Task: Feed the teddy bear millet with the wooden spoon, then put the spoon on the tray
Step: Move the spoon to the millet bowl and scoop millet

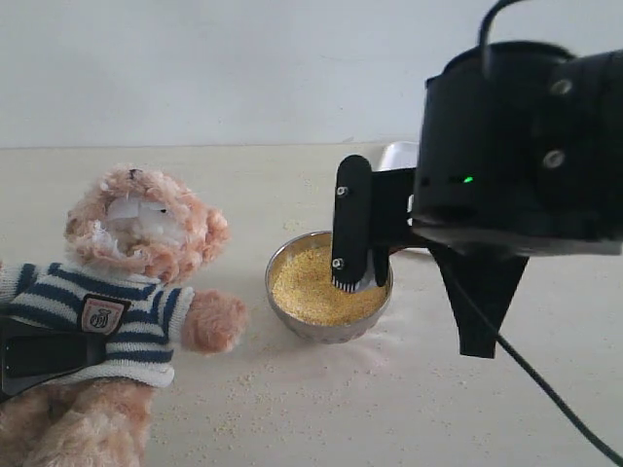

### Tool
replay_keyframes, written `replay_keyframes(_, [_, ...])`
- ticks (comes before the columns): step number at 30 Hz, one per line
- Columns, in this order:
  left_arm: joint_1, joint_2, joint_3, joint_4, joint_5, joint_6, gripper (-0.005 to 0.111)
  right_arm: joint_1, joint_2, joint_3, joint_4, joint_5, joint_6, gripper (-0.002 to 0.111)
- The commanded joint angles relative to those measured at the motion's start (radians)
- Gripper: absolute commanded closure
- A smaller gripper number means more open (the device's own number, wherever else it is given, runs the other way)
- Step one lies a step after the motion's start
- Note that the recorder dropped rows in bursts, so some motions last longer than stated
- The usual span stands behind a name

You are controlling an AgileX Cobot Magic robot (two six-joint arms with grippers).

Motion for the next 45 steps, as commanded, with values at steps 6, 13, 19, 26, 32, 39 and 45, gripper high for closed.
replay_keyframes(6, [0.004,-0.007,0.003,-0.015,0.020,0.007,0.102,0.010,0.137,-0.009,-0.193,-0.029,0.050,0.104])
replay_keyframes(13, [0.004,-0.007,0.003,-0.015,0.020,0.007,0.102,0.012,0.199,-0.009,-0.257,-0.074,0.062,0.104])
replay_keyframes(19, [0.004,-0.007,0.003,-0.015,0.020,0.007,0.102,0.012,0.245,-0.009,-0.337,-0.053,0.101,0.104])
replay_keyframes(26, [0.004,-0.007,0.003,-0.015,0.020,0.007,0.102,0.012,0.288,-0.009,-0.366,-0.029,0.124,0.104])
replay_keyframes(32, [0.004,-0.007,0.003,-0.015,0.020,0.007,0.102,0.027,0.314,-0.009,-0.365,-0.013,0.139,0.104])
replay_keyframes(39, [0.004,-0.007,0.003,-0.015,0.020,0.007,0.102,0.059,0.314,-0.009,-0.312,-0.027,0.142,0.104])
replay_keyframes(45, [0.004,-0.007,0.003,-0.015,0.020,0.007,0.102,0.057,0.314,-0.019,-0.180,-0.015,0.142,0.104])
